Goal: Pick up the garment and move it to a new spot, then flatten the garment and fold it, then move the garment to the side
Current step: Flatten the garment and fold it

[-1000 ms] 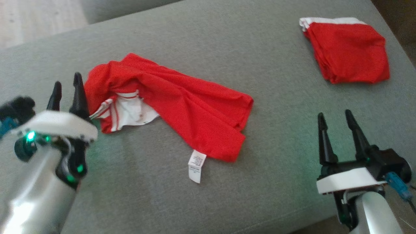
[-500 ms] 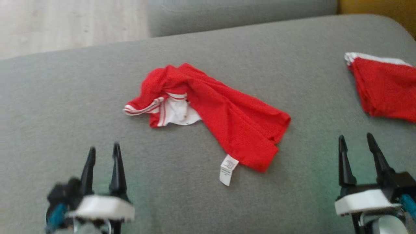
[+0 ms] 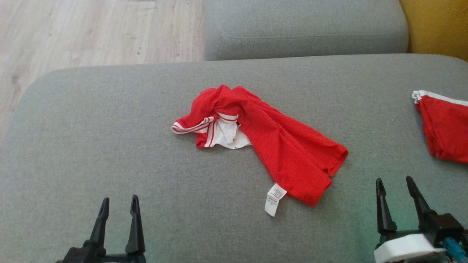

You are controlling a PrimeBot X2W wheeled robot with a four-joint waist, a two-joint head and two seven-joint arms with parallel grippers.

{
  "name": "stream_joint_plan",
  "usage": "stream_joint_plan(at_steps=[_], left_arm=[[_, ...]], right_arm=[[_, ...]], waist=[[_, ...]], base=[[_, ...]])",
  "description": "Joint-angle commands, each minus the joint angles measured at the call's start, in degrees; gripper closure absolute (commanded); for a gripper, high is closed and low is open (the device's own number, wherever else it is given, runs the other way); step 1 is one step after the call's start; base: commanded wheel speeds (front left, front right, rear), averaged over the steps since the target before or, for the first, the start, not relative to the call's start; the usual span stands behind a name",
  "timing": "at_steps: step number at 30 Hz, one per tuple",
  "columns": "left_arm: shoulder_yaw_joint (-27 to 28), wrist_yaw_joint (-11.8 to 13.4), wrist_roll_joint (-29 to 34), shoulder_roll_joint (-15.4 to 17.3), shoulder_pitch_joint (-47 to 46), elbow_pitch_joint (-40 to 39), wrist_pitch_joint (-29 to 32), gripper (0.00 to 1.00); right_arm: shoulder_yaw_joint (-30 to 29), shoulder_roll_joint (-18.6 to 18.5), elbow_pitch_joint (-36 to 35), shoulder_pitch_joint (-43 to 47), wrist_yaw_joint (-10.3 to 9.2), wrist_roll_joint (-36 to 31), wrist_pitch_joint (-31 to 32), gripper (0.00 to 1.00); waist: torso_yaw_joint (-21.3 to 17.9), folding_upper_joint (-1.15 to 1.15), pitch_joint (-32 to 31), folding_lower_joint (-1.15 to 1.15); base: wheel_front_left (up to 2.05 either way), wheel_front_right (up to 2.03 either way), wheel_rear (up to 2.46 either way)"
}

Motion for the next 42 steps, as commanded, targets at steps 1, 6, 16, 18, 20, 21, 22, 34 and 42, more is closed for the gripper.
stream_joint_plan(at_steps=[1, 6, 16, 18, 20, 21, 22, 34, 42], left_arm=[[2.9, -0.8, 1.1, -0.5, -1.9, -1.4, -0.6, 0.00], [5.2, -3.1, 3.2, -2.1, -2.0, -0.8, -0.6, 0.00], [4.9, -5.7, 4.0, -3.3, -6.4, -0.4, -0.6, 0.00], [3.3, -6.1, 3.9, -3.4, -9.5, 0.7, -0.6, 0.00], [1.2, -6.4, 4.1, -3.4, -13.2, 2.5, -0.6, 0.00], [0.3, -6.5, 4.1, -3.4, -15.2, 4.0, -0.6, 0.00], [-0.4, -6.6, 4.0, -3.4, -17.3, 5.7, -0.6, 0.00], [-3.7, -6.8, 3.6, 1.5, -35.2, 23.6, -0.6, 0.00], [-4.6, -6.8, 3.6, 3.4, -39.0, 28.5, -0.6, 0.00]], right_arm=[[1.6, -0.5, -1.6, -1.1, 0.39, 0.2, -0.6, 0.00], [2.0, -0.5, -1.3, -1.1, 0.39, 0.2, -0.6, 0.00], [3.8, -0.5, -2.1, -3.5, 0.39, 0.3, -0.6, 0.00], [4.1, -0.5, -2.6, -4.4, 0.39, 0.2, -0.6, 0.00], [4.6, -0.5, -3.2, -5.4, 0.39, 0.1, -0.6, 0.00], [4.9, -0.5, -3.4, -6.0, 0.39, 0.1, -0.6, 0.00], [5.2, -0.5, -3.7, -6.5, 0.39, 0.0, -0.6, 0.00], [6.5, -0.5, -4.7, -10.5, 0.39, 0.6, -0.6, 0.00], [6.7, -0.5, -4.6, -11.8, 0.39, 1.0, -0.6, 0.00]], waist=[[0.2, 0.00, -0.2, 0.01], [-0.1, 0.00, -0.3, 0.01], [-3.3, 0.00, 3.3, 0.01], [-4.3, 0.00, 4.7, 0.01], [-5.4, 0.00, 6.5, 0.01], [-6.0, 0.00, 7.6, 0.01], [-6.5, 0.00, 8.6, 0.01], [-11.2, 0.00, 15.9, 0.01], [-12.4, 0.00, 16.8, 0.01]], base=[[0.00, 0.00, 0.00], [0.00, 0.00, 0.00], [0.00, 0.00, 0.00], [0.00, 0.00, 0.00], [0.00, 0.00, 0.00], [0.00, 0.00, 0.00], [0.00, 0.00, 0.00], [0.00, 0.00, 0.00], [0.00, 0.00, 0.00]])
